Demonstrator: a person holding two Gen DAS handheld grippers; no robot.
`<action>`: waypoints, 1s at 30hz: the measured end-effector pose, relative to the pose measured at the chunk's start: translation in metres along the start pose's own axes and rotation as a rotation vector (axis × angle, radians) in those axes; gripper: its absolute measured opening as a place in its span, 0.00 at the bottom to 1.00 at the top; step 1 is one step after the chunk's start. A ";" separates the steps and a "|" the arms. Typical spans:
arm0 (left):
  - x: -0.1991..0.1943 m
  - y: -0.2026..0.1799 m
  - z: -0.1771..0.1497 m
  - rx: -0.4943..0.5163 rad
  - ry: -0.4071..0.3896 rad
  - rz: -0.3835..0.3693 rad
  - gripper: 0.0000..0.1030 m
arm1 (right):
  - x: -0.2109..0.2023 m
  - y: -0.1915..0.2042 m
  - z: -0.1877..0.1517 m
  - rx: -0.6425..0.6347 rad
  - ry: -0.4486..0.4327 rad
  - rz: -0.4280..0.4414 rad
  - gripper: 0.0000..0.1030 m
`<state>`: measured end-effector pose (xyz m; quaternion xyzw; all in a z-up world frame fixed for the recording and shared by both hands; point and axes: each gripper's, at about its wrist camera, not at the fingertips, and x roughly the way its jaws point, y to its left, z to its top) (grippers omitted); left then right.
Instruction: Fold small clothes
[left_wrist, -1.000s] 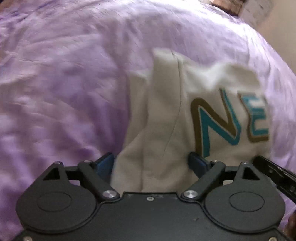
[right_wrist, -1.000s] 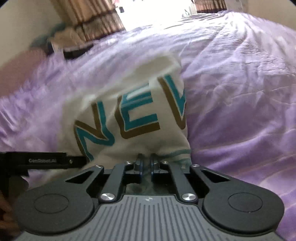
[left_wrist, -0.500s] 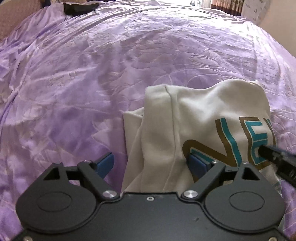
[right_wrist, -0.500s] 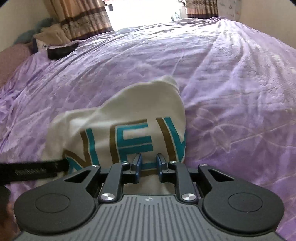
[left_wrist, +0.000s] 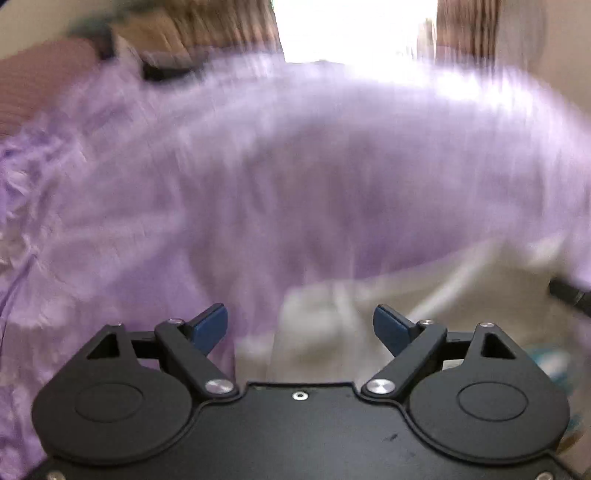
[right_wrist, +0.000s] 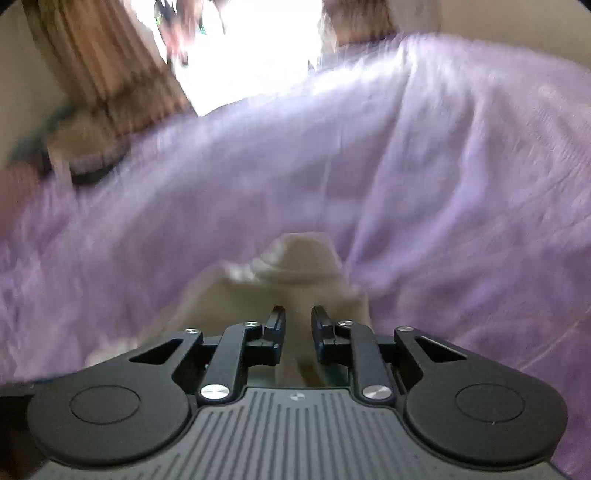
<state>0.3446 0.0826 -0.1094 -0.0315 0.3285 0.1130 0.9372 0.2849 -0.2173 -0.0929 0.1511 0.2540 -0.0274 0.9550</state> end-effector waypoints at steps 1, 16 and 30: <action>-0.004 0.000 0.001 -0.020 -0.063 -0.041 0.87 | 0.004 0.004 0.001 -0.035 -0.031 -0.023 0.39; -0.017 0.035 -0.022 0.059 0.182 -0.122 0.86 | -0.042 -0.030 -0.002 0.005 0.166 0.129 0.70; -0.051 0.069 -0.105 0.070 0.430 -0.346 0.89 | -0.089 -0.072 -0.050 0.136 0.422 0.297 0.78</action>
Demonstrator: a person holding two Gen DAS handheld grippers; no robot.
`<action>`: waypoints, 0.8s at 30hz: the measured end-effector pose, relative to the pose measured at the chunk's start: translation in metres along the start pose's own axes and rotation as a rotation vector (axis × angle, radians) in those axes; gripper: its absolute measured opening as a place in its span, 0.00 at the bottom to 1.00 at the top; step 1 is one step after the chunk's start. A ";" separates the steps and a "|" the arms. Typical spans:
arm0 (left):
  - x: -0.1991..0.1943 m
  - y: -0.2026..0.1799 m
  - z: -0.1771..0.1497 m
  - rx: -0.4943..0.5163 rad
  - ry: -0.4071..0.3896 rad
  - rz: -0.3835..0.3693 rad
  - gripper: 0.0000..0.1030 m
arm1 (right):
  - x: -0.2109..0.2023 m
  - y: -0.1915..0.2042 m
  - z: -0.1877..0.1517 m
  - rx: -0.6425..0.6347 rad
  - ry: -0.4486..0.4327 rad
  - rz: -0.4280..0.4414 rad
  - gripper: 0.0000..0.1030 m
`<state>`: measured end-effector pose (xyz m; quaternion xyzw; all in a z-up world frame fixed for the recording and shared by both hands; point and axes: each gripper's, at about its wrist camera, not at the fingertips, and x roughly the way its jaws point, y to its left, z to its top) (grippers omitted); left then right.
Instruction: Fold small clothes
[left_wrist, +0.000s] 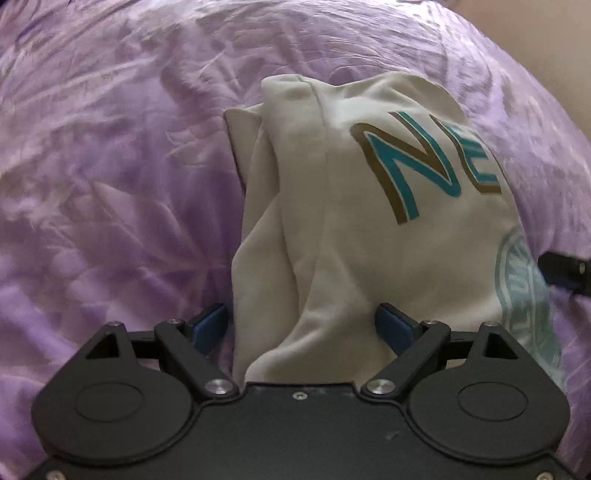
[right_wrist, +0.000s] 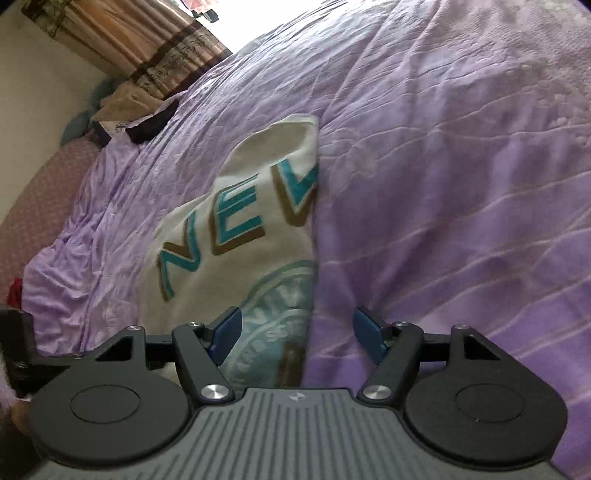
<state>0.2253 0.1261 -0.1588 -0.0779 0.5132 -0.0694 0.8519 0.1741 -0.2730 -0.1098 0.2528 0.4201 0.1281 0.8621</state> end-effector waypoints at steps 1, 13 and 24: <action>0.001 0.003 0.002 -0.017 0.001 -0.017 0.89 | 0.003 0.002 0.000 0.001 0.008 0.027 0.74; 0.012 0.011 0.029 -0.030 -0.070 -0.160 0.92 | 0.059 0.005 0.017 0.085 -0.007 0.062 0.77; 0.024 0.005 0.027 -0.100 -0.131 -0.151 0.97 | 0.063 0.019 0.010 0.005 -0.021 0.026 0.89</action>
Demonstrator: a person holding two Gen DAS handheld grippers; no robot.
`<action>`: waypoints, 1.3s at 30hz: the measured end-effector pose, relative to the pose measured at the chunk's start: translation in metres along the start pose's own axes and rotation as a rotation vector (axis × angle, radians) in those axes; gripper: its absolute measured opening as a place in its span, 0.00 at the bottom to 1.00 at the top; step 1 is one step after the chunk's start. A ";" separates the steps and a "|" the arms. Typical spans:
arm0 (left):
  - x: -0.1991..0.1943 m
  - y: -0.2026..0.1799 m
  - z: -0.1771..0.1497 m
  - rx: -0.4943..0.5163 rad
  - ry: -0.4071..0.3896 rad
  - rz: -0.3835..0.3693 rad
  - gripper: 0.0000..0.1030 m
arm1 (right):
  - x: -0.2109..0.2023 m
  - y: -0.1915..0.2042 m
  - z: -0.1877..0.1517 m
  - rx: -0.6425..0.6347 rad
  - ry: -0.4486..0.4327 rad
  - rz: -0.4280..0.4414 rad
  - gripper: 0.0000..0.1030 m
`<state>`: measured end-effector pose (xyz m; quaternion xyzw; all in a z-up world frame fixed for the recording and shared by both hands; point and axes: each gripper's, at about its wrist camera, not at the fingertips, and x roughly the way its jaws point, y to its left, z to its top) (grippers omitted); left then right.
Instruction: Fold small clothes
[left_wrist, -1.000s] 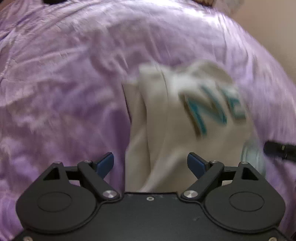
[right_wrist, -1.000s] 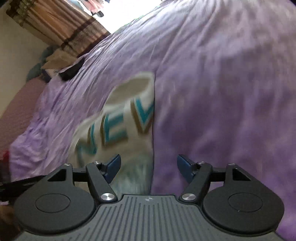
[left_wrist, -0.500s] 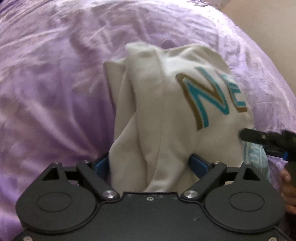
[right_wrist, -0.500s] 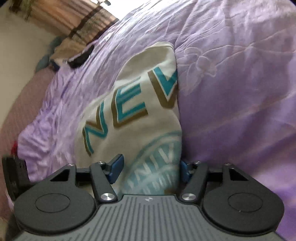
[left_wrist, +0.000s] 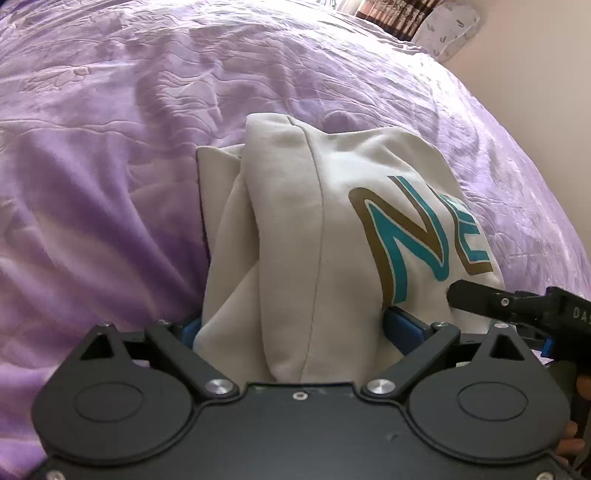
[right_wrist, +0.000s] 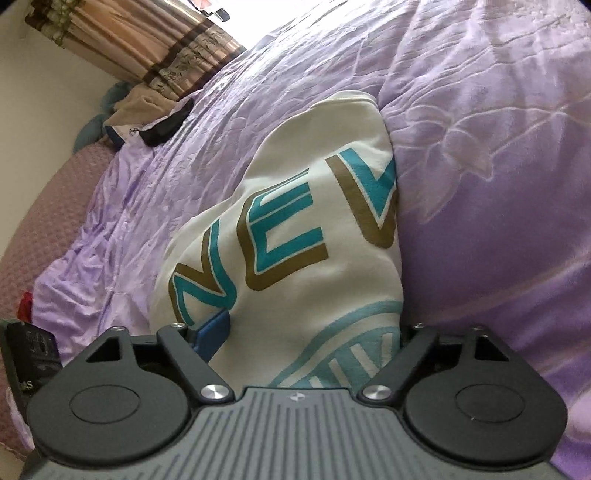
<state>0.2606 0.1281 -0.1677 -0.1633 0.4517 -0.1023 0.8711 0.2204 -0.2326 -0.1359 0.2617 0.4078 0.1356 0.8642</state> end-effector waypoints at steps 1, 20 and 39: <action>0.000 0.000 0.000 0.000 -0.005 0.000 0.94 | -0.002 -0.001 -0.001 0.002 -0.007 -0.014 0.80; -0.018 -0.012 -0.003 0.012 -0.019 0.044 0.70 | 0.004 -0.002 0.005 0.004 0.023 -0.035 0.49; -0.032 -0.018 0.004 -0.001 -0.045 0.027 0.39 | -0.015 0.026 0.002 -0.026 -0.056 -0.003 0.26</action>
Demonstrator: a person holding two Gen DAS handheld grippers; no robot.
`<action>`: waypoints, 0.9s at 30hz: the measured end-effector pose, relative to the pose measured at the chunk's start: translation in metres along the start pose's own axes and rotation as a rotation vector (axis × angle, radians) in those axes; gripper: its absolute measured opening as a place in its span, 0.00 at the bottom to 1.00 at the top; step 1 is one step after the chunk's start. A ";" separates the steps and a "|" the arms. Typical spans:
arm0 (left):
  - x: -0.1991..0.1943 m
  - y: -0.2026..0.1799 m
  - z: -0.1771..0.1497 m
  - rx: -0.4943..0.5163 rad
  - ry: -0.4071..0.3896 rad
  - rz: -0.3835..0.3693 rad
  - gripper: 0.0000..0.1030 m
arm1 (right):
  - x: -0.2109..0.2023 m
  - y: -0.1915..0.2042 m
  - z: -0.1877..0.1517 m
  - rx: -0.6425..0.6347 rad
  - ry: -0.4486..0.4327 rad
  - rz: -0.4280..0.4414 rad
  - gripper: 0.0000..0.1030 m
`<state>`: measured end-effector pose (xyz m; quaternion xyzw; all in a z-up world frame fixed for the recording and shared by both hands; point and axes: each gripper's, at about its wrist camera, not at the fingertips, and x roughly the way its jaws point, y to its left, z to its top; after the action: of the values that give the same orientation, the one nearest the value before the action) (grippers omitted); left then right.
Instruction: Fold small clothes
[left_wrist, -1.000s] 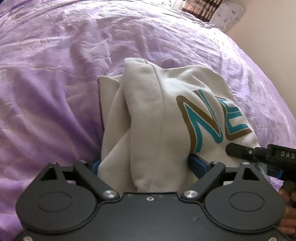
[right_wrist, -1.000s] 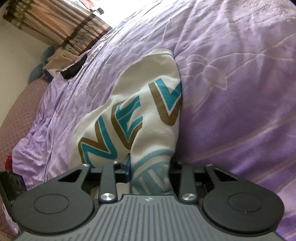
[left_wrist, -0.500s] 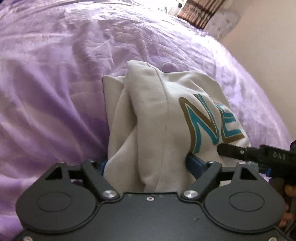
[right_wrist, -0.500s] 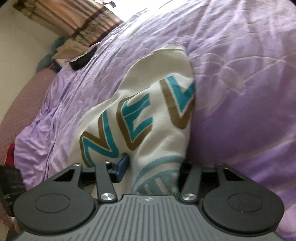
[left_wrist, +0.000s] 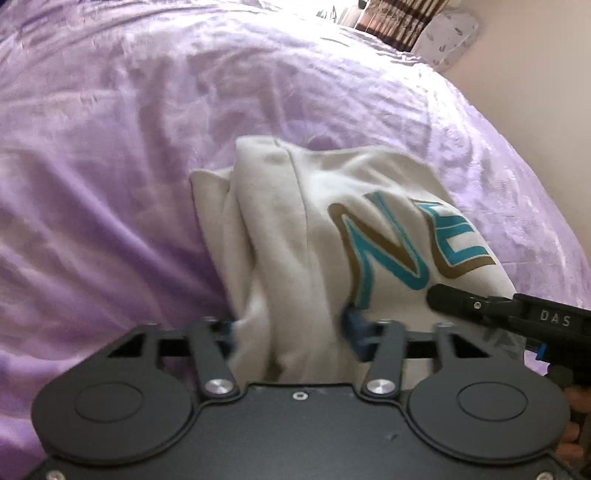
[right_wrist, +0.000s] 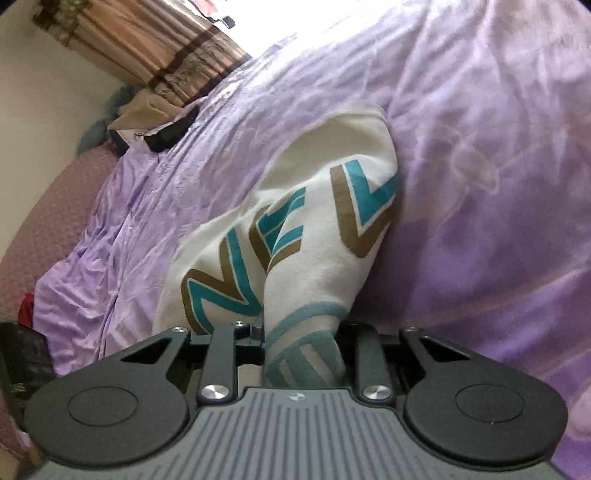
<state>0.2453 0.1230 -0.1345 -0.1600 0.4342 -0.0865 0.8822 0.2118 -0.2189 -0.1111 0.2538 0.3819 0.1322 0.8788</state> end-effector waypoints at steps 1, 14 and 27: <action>-0.005 0.001 0.004 -0.009 -0.001 -0.008 0.35 | -0.006 0.006 0.003 0.001 -0.014 0.003 0.26; -0.027 -0.083 0.042 -0.100 -0.086 -0.228 0.27 | -0.107 0.016 0.085 -0.071 -0.131 0.005 0.24; 0.077 -0.235 -0.012 -0.074 0.280 -0.245 0.29 | -0.185 -0.159 0.068 0.283 -0.058 -0.191 0.24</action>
<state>0.2794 -0.1209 -0.1144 -0.2305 0.5328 -0.1989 0.7896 0.1435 -0.4546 -0.0469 0.3413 0.3936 -0.0142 0.8535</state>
